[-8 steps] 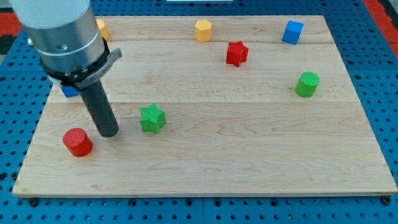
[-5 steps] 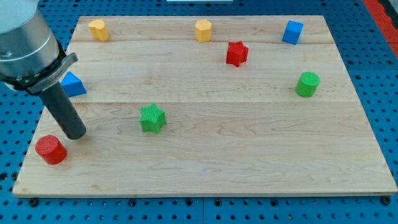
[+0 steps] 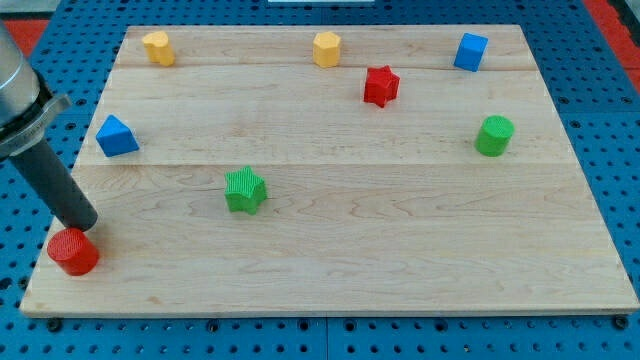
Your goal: Push the green star to the bottom center
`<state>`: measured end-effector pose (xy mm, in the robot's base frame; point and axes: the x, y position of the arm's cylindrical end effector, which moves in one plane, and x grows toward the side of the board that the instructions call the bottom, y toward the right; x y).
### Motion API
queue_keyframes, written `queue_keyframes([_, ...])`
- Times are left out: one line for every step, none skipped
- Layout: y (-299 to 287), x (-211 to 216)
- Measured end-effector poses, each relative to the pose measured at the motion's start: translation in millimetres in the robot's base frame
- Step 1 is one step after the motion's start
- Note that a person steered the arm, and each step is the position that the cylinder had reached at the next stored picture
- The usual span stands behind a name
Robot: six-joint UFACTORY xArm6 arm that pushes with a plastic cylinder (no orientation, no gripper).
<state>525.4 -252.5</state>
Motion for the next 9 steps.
queue_keyframes([11,-10])
queue_keyframes([47,-25])
queue_keyframes([48,-25])
queue_keyframes([48,-25])
queue_keyframes([54,-33])
queue_keyframes([72,-49])
queue_keyframes([122,-49])
queue_keyframes([194,-44])
queue_keyframes([200,-55])
